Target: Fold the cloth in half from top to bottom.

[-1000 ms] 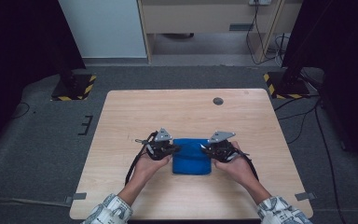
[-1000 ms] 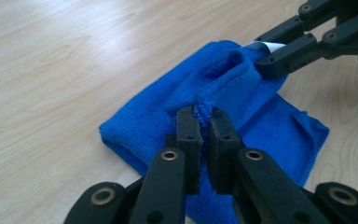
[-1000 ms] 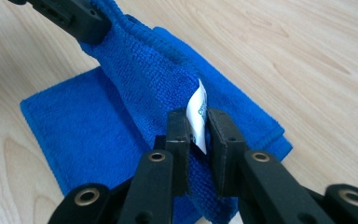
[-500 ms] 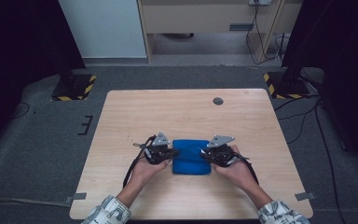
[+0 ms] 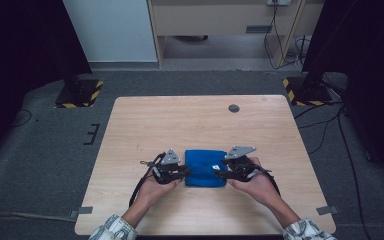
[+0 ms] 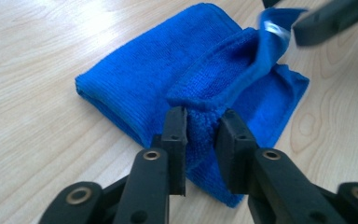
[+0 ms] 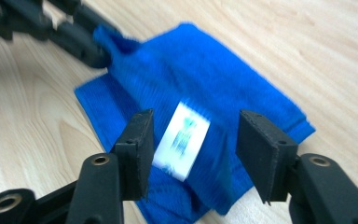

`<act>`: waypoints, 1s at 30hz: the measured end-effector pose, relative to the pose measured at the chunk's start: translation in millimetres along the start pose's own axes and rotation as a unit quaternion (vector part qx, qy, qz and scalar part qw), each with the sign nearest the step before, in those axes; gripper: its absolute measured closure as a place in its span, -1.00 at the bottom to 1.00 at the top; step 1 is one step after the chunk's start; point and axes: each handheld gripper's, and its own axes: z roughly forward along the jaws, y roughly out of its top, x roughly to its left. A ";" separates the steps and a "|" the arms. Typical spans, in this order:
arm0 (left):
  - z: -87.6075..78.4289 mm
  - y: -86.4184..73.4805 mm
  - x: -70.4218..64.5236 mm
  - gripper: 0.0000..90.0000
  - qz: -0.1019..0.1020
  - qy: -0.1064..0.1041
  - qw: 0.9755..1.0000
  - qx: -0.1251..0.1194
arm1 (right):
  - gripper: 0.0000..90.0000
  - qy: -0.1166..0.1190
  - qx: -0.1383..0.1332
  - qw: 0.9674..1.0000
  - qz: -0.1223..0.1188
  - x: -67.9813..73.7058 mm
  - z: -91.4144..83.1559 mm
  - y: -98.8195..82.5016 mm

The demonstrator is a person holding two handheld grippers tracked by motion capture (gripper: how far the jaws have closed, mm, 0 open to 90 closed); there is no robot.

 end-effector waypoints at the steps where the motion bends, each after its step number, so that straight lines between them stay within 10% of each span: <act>1: -0.4 -0.5 -0.3 0.62 0.000 0.000 1.000 0.000 | 0.03 -0.002 -0.005 1.000 0.001 -0.1 -1.6 2.2; 13: -4.4 -6.8 -6.2 0.49 0.010 -0.003 1.000 0.001 | 0.10 -0.046 -0.004 0.999 0.026 -14.1 16.5 10.7; 30: -32.2 -21.0 -18.7 -0.03 0.019 -0.009 1.000 -0.019 | 0.13 -0.023 0.023 0.999 -0.003 0.9 25.2 0.8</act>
